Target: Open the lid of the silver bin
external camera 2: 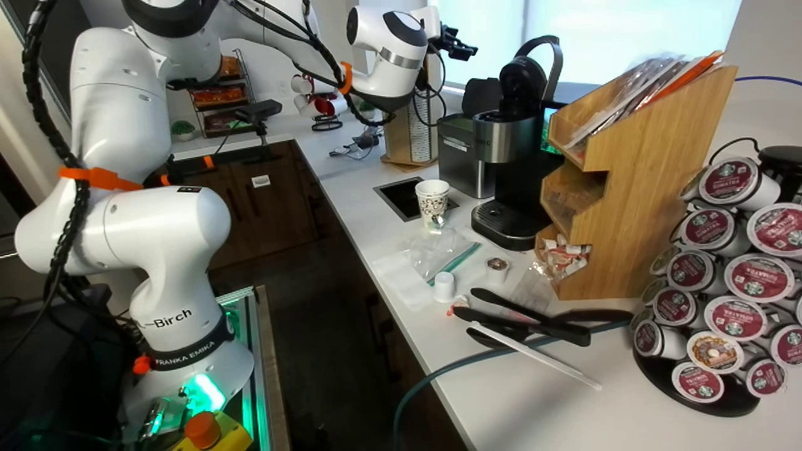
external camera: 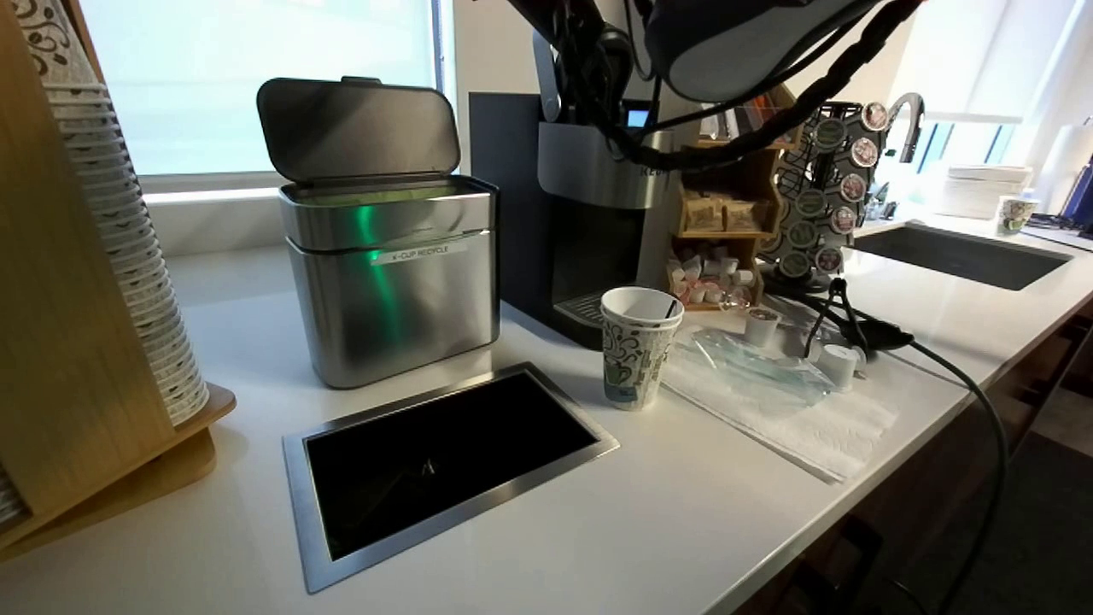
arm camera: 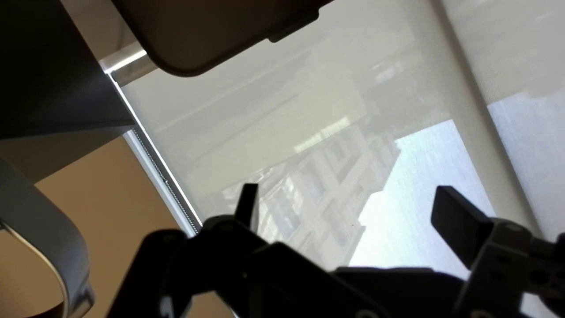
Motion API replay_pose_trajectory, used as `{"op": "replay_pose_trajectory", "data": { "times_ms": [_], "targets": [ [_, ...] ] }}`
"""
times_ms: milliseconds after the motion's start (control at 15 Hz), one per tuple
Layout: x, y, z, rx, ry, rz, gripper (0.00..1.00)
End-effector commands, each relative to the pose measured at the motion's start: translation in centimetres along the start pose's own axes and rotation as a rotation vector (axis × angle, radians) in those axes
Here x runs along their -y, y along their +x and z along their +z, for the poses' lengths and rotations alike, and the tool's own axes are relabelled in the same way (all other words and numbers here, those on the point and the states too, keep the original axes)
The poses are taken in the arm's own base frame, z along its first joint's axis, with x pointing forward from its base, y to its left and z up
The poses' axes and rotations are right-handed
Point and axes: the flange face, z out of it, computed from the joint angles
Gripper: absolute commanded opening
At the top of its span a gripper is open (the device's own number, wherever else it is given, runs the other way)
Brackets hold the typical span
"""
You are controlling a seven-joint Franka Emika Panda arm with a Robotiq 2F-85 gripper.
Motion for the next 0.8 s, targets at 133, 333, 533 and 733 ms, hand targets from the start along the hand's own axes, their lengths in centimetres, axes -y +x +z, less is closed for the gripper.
{"op": "replay_pose_trajectory", "data": {
  "times_ms": [133,333,533,733],
  "targets": [
    [1.7,-0.7,-3.2,0.033,0.078,-0.126,1.0],
    [2.3,-1.7,-6.3,0.043,0.098,-0.202,1.0],
    [1.7,-2.8,-8.6,0.055,0.032,-0.248,1.0],
    [2.1,-2.3,-8.8,0.016,0.036,-0.238,1.0]
  ]
}}
